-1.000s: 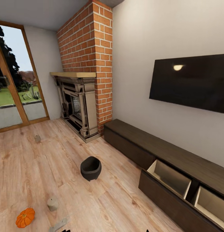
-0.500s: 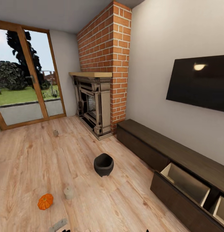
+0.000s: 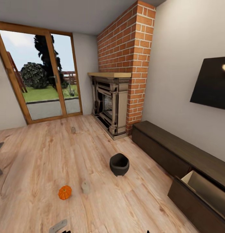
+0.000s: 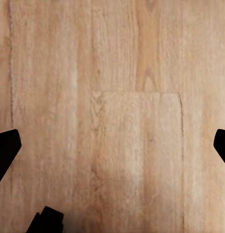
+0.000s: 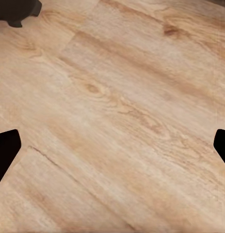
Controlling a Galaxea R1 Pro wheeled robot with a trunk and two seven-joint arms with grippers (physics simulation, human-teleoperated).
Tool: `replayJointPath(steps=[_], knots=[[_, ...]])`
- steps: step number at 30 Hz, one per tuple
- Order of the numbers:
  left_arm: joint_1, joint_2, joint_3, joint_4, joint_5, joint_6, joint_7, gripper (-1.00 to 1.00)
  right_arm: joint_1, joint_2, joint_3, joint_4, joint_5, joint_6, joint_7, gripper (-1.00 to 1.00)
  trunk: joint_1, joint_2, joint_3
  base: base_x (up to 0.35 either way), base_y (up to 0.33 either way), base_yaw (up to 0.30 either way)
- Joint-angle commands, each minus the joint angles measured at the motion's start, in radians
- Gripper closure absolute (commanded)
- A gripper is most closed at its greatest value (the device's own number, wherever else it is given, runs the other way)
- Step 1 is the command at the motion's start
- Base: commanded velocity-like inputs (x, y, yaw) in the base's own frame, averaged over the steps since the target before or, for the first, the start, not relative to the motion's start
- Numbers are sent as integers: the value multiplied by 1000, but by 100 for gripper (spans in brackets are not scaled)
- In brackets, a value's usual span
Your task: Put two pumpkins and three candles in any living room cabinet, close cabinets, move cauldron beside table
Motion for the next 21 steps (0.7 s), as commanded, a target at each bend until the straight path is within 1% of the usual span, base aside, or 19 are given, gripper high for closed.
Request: replayJointPath(steps=[1, 5, 15, 21], knots=[[0, 1, -8, -2, 8, 4, 8, -100, -1, 0, 1, 1, -4, -4, 0, -100, 0, -1, -1, -2, 165, 272], [0, 1, -9, -2, 8, 4, 8, -100, -1, 0, 1, 0, -4, -4, 0, -100, 0, -1, -1, -1, 98, 272], [0, 2, -7, -1, 8, 4, 8, -100, 0, 0, 1, 0, -3, -3, 1, -100, 0, -1, -1, 3, 9, 272], [0, 2, -7, -1, 9, 4, 8, -100, -1, 0, 1, 0, -4, -2, 3, -100, 0, -1, -1, 126, 0, 272]])
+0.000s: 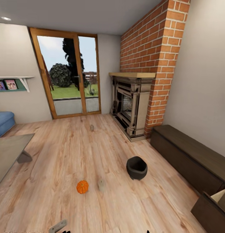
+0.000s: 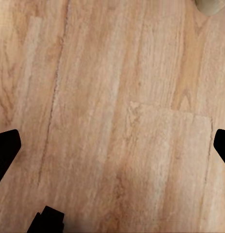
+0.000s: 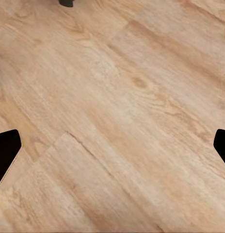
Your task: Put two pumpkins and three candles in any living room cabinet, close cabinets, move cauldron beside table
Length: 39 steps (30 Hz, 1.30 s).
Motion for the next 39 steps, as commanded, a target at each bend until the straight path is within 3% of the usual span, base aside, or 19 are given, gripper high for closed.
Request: replayJointPath(steps=[1, 13, 31, 39], knots=[[0, 1, -8, -2, 8, 4, 8, -100, -1, 0, 1, 0, -4, -3, 1, -100, 0, -1, -1, 192, 0, 272], [0, 1, -8, 12, 8, 4, 8, -100, 1, -1, 1, 0, -5, -2, 10, -100, 0, -1, -1, 226, 47, 222], [0, 0, -8, 24, 8, 3, 7, -100, 0, -1, 1, -3, -6, 6, 12, -100, 0, -1, -7, 184, 231, -56], [0, 0, -8, 24, 8, 4, 8, -100, 0, -1, 2, -5, -6, 6, 13, -100, 0, -1, -7, -34, 148, 68]])
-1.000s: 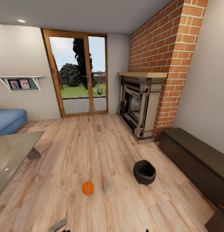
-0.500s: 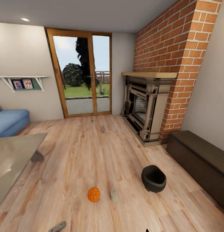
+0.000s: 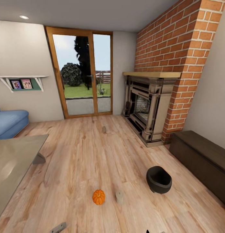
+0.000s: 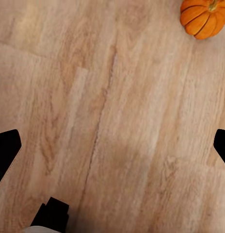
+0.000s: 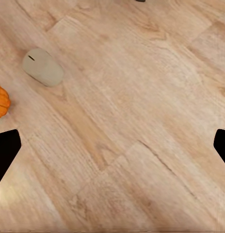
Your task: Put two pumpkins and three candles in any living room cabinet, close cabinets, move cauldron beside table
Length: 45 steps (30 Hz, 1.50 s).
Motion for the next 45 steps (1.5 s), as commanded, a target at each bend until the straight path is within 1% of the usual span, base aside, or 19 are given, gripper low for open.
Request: replayJointPath(steps=[1, 9, 17, 22, 26, 39, 45], knots=[[0, 1, -8, -2, 8, 4, 8, -100, 0, 0, 1, 1, -6, -4, 2, -100, 0, -1, -1, -141, 108, 219], [0, 1, -8, -2, 8, 3, 7, -100, 0, 0, 2, 1, -6, -4, 2, -100, 0, -1, -1, -95, 72, 242], [0, 1, -8, -2, 8, 3, 7, -100, 0, 0, 3, 1, -4, -3, 2, -100, 0, -1, -1, -5, 96, 36], [0, 1, -8, -2, 7, 2, 7, -100, 0, -1, 48, 0, -6, 14, 0, -100, 0, -1, -1, 0, 40, 1], [0, 2, -8, -2, 7, 2, 8, -100, 0, -2, 60, 0, -6, 18, -3, -100, 0, -1, -1, 0, 143, 0], [0, 1, -8, -2, 7, 2, 8, -100, 0, -3, 62, -1, -6, 19, -3, -100, 0, -1, -1, 4, 14, 0], [0, 2, -8, -2, 7, 2, 8, -100, 0, -1, 62, 0, -5, 20, -5, -100, 0, -1, -1, 170, 93, 0]])
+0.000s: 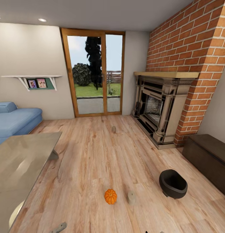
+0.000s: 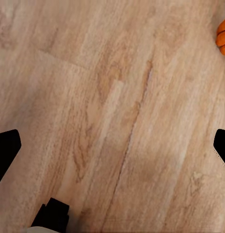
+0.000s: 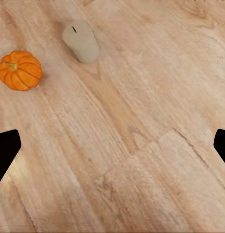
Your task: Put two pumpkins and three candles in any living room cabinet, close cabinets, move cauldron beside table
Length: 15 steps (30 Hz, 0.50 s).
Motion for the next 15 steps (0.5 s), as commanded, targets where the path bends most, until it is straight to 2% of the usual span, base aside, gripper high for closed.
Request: replayJointPath(steps=[1, 4, 7, 11, 15], knots=[[0, 1, -8, -3, 8, 4, 8, -100, -1, 1, 7, 2, -10, -3, -1, -100, 0, 0, -1, 254, 35, 0], [0, 1, -8, -3, 8, 4, 8, -100, -1, 1, 7, 5, -12, 8, -3, -100, 0, 0, -1, 268, 16, 0], [0, 1, -8, -3, 8, 4, 8, -100, -1, 2, 8, 5, -9, 59, -6, -100, 0, 0, -1, 241, 5, 0], [0, 1, -8, -3, 8, 4, 7, -100, -1, 2, 28, 3, -9, 97, -7, -100, 0, 0, -1, 87, 1, 0], [0, 1, -8, -3, 8, 4, 8, -100, 0, 1, 42, 3, -10, 104, -5, -100, 0, 0, -1, 42, -15, 0]])
